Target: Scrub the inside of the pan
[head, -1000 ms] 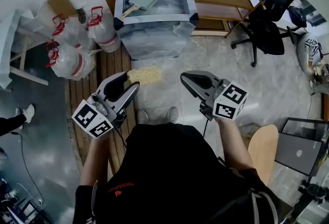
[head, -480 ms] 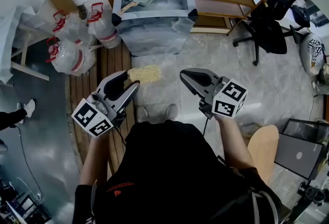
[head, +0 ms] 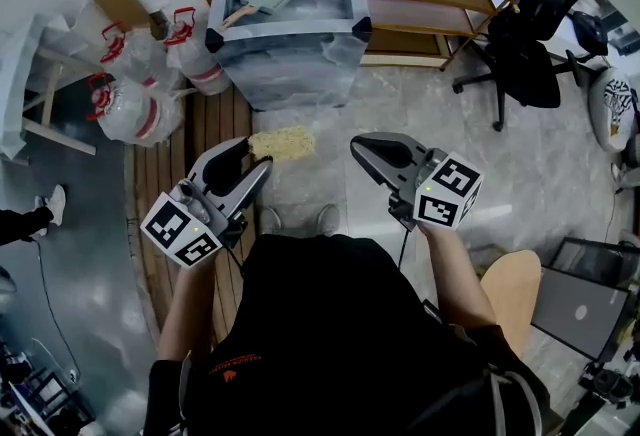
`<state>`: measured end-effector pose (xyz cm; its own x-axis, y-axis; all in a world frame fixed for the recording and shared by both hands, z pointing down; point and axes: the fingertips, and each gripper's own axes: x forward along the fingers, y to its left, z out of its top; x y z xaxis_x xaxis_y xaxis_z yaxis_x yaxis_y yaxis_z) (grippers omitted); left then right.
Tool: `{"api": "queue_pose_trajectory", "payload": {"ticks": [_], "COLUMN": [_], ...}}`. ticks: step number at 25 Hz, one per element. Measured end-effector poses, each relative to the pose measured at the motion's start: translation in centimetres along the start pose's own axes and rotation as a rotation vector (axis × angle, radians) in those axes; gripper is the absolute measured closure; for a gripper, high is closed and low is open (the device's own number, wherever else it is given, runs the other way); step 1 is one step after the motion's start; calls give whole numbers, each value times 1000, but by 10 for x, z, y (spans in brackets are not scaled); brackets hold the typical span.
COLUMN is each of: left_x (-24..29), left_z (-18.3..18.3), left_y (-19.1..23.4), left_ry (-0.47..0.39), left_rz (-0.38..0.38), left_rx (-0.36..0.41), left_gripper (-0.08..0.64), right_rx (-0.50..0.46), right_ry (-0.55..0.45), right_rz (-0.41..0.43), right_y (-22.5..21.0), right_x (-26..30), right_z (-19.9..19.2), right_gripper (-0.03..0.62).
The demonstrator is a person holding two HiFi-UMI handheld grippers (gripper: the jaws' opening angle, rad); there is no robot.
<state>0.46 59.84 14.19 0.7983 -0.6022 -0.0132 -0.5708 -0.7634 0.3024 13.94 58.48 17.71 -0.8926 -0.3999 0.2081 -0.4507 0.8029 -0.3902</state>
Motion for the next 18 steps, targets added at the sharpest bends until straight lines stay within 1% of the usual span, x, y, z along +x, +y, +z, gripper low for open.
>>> {"api": "queue_pose_trajectory", "payload": {"ticks": [4,7,13,18], "left_x": [14,19,25,35], "left_z": [-3,-2,-2,-3], "left_y": [-7,-4,10,29], "left_ry": [12,14,14,11], "left_rz": [4,11,29,25], "left_rx": [6,10,-1,-11], "left_gripper": [396,396,396,396], "right_rx": [10,12,15,27], "right_ry": [-14,-17,-13,-6], "right_rz": [3,11,15,-2], "right_y": [-10,-15,-28,-47], "right_x": [-12,-14,-12,-3], "right_z": [1,2,5,8], "right_gripper": [588,588,588,588]}}
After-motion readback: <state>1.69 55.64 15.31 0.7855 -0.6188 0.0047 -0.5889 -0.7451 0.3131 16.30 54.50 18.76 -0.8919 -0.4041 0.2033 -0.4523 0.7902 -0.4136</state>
